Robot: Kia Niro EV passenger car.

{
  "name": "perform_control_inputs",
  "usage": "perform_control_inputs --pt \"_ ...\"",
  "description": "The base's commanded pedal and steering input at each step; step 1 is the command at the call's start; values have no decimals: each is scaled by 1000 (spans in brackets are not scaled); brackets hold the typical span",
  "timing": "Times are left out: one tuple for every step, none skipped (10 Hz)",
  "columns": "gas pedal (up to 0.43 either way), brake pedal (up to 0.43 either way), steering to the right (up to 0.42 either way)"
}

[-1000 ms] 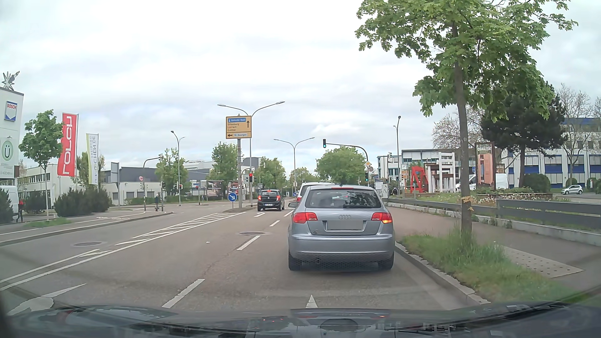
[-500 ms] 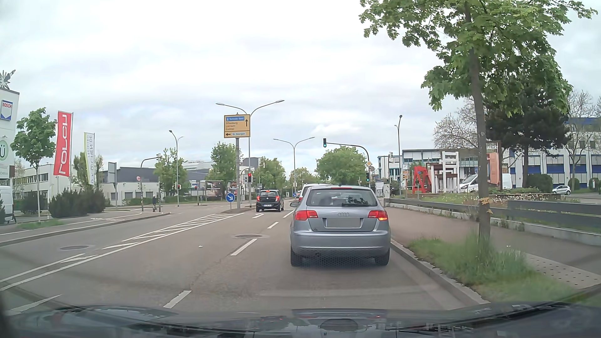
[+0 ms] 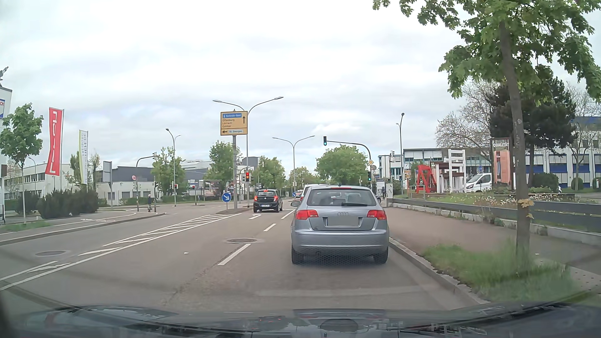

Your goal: Follow the waypoints while adhering to traffic rules and regulations

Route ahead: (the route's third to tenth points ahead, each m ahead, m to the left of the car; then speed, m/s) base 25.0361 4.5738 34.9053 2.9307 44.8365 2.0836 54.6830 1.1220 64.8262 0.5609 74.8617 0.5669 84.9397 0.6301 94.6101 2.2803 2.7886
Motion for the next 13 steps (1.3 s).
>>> perform_control_inputs --pt "150 0 0" --pt "150 0 0" --pt "150 0 1" --pt "150 0 1" --pt "150 0 1" --pt "150 0 2" --pt "150 0 2" --pt "150 0 2" --pt "150 0 3" --pt "150 0 3" --pt "130 0 3" --pt "130 0 3" --pt "118 0 3"
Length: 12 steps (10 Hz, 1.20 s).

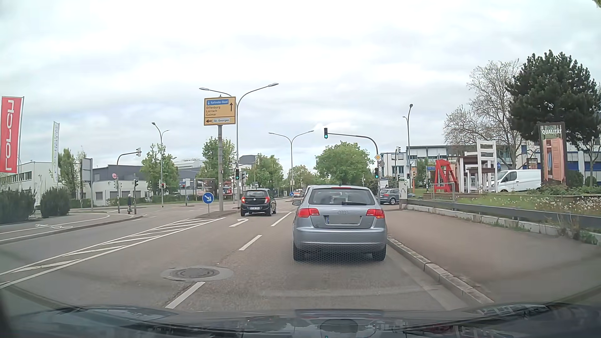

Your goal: Follow the waypoints while adhering to traffic rules and regulations

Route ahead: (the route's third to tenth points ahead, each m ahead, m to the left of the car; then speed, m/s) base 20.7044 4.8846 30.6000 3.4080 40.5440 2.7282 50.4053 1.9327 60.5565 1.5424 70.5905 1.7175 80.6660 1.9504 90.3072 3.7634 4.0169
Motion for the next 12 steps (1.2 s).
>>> perform_control_inputs --pt "87 0 3" --pt "67 0 3" --pt "67 0 3" --pt "67 0 3" --pt "67 0 3" --pt "67 0 3" --pt "67 0 3" --pt "67 0 3" --pt "67 0 3" --pt "67 0 3" --pt "79 0 3" --pt "79 0 3"
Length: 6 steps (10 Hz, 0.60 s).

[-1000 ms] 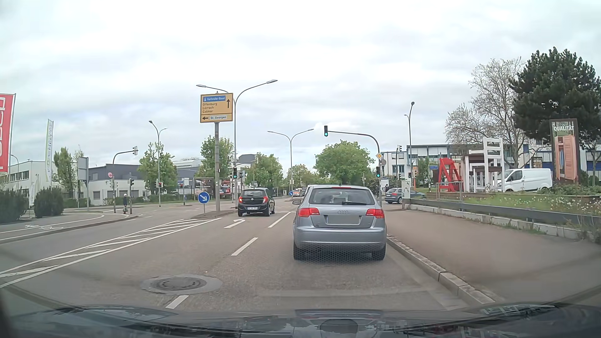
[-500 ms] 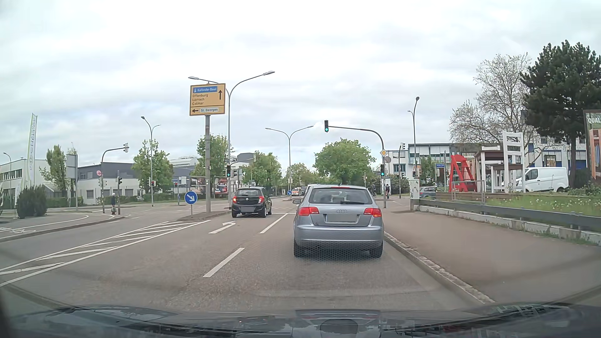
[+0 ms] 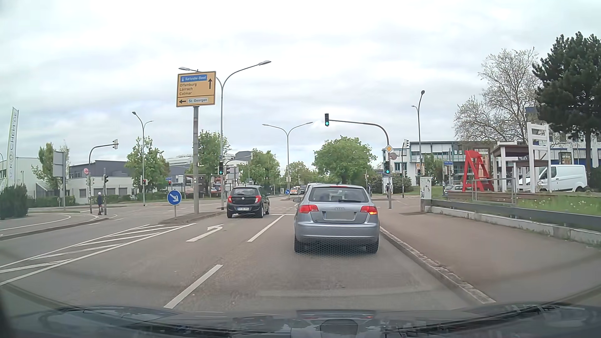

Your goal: Follow the waypoints while adhering to traffic rules and regulations

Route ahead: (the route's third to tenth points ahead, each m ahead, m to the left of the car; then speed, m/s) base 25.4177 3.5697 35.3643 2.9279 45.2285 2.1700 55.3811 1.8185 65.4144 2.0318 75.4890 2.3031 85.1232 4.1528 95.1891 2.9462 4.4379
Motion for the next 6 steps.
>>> perform_control_inputs --pt "79 0 3" --pt "79 0 3" --pt "87 0 3" --pt "87 0 4" --pt "87 0 4" --pt "98 0 4"
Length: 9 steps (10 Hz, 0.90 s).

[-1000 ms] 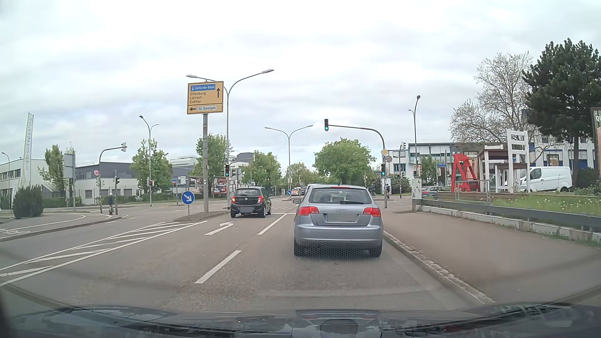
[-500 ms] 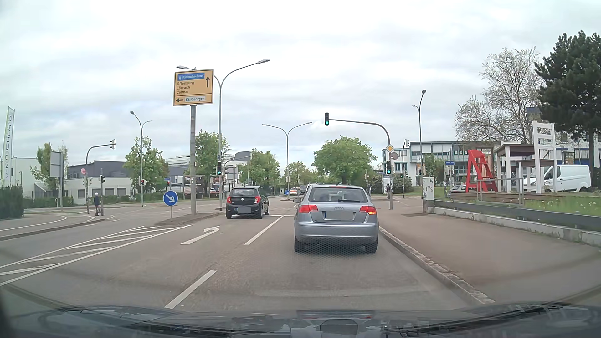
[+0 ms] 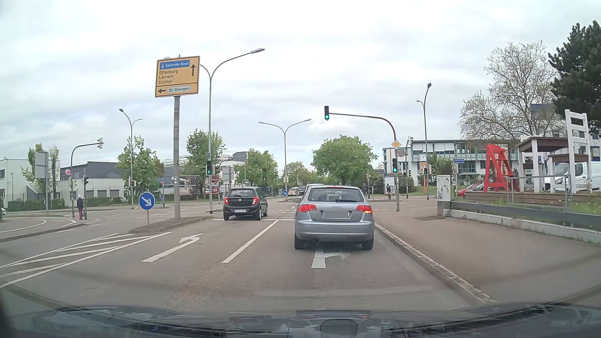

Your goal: Follow the waypoints while adhering to traffic rules and regulations

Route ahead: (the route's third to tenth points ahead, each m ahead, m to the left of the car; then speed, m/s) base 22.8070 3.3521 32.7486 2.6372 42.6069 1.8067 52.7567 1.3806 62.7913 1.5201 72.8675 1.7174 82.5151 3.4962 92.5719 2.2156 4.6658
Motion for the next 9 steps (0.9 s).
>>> perform_control_inputs --pt "98 0 4" --pt "110 0 4" --pt "110 0 4" --pt "110 0 4" --pt "110 0 4" --pt "98 0 5" --pt "87 0 4" --pt "79 0 5" --pt "79 0 5"
